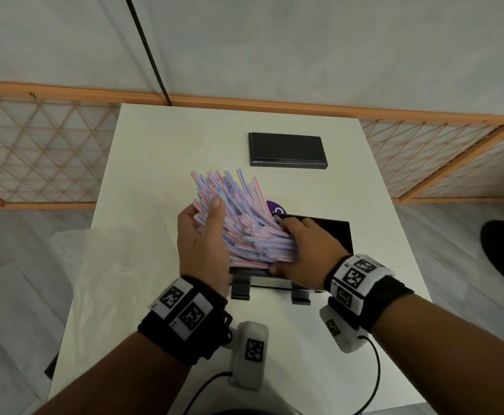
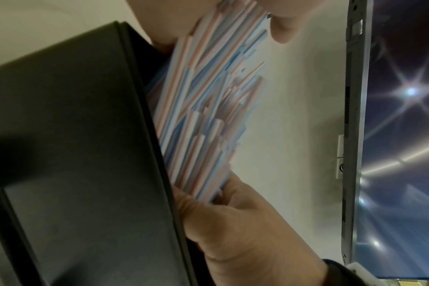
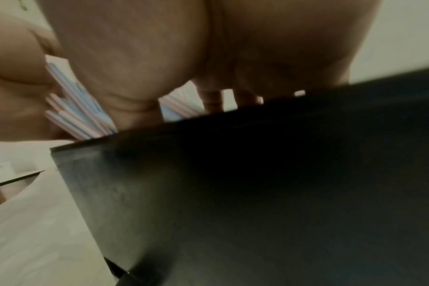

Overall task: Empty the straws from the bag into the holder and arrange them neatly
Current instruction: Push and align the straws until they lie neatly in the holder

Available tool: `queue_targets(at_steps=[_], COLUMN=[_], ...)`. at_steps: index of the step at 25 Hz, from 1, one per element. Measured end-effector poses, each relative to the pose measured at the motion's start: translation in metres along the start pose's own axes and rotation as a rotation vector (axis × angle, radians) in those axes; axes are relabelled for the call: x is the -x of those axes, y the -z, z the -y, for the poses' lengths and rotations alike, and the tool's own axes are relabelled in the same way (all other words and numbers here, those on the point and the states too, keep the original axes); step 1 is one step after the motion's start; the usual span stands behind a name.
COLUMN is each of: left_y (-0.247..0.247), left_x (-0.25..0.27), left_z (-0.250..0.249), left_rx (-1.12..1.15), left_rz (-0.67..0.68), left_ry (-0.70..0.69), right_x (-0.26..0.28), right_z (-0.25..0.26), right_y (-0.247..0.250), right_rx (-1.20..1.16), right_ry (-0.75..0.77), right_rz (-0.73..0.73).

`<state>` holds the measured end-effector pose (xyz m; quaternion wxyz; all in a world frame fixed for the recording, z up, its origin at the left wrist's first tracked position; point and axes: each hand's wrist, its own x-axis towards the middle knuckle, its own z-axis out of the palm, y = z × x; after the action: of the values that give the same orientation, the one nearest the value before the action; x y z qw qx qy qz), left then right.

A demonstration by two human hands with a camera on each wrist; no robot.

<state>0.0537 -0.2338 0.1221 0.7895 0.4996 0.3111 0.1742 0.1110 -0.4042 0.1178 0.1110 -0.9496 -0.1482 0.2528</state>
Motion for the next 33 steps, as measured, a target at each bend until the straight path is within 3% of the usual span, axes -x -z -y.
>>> queue_targets(at_steps=[5,11,16,22,27,31,33], left_y=[-0.001,0.001,0.006,0.002,0.002,0.001,0.000], left_x=[0.001,-0.004,-0.008,-0.003,-0.003,-0.003,-0.001], left_z=[-0.003,-0.002,-0.002,0.000,0.000,0.003,0.004], left_rx=[0.013,0.080,0.110,0.100,0.029,0.033,-0.039], left_rz=[0.017,-0.020,-0.055,-0.059,-0.060,-0.059,-0.021], left_ry=[0.029,0.117,0.150,0.134,0.128,0.136,0.103], right_x=[-0.005,-0.003,0.003,0.012,0.006,0.005,0.001], right_z=[0.009,0.022,0.011,-0.008,-0.005,-0.001,0.008], right_y=[-0.009,-0.007,-0.008,-0.016,-0.023,-0.026,-0.026], right_rx=[-0.086,-0.027,-0.218,-0.106,-0.056,-0.020,-0.031], right_ry=[0.061,0.106,0.060,-0.129,-0.073,-0.129,-0.098], right_rz=[0.030,-0.160,-0.273,-0.076,-0.104,-0.071,-0.136])
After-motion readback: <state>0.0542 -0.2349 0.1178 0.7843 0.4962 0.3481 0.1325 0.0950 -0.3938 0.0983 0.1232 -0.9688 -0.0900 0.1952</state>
